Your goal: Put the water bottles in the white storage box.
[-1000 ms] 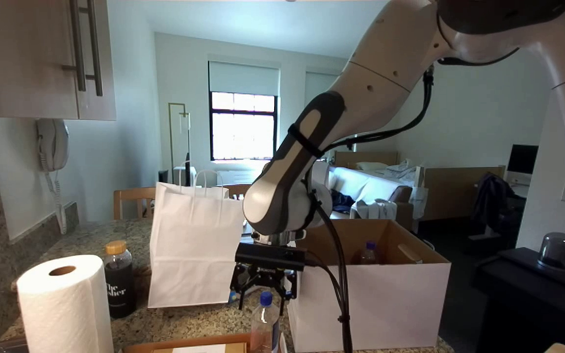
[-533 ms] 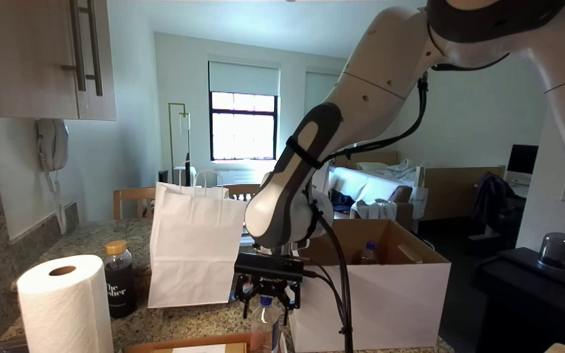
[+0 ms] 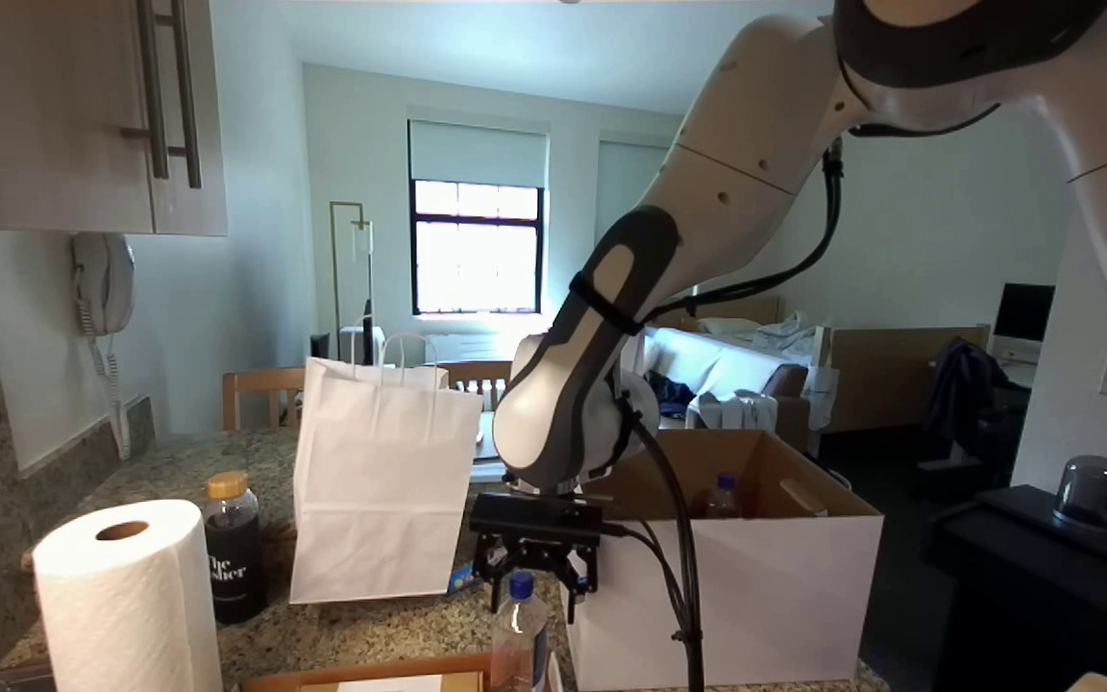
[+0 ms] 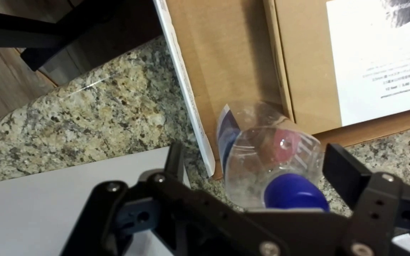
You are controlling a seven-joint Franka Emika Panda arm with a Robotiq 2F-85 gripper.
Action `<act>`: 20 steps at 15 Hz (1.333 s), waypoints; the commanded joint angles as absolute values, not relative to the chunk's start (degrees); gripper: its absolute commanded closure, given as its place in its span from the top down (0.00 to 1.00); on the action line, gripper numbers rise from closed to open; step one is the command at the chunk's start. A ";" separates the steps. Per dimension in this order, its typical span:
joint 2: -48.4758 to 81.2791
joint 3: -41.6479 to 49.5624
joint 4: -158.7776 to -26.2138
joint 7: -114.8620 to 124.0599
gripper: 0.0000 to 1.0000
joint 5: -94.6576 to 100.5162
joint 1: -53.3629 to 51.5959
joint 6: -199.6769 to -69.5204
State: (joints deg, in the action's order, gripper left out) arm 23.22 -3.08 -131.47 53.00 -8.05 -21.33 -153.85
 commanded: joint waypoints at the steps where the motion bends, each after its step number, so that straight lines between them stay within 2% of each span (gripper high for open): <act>1: 21.40 -4.87 -133.19 52.18 0.99 -7.84 -20.74 -154.79; 2: 21.33 -4.98 -133.28 52.27 0.74 -7.42 -21.05 -155.10; 4: 21.02 -4.84 -133.49 52.39 0.72 -6.22 -21.61 -155.40; 13: 19.90 -1.94 -134.95 53.60 0.12 -1.17 -22.50 -160.65; 18: 19.32 -1.31 -134.99 53.66 0.02 1.57 -23.28 -160.91; 19: 19.31 -1.30 -135.10 53.75 0.06 1.92 -23.45 -160.92; 20: 19.26 -1.23 -135.27 53.89 0.16 2.39 -23.75 -160.77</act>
State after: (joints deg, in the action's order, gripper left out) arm 21.31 -1.94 -132.42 52.90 0.41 -22.48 -159.06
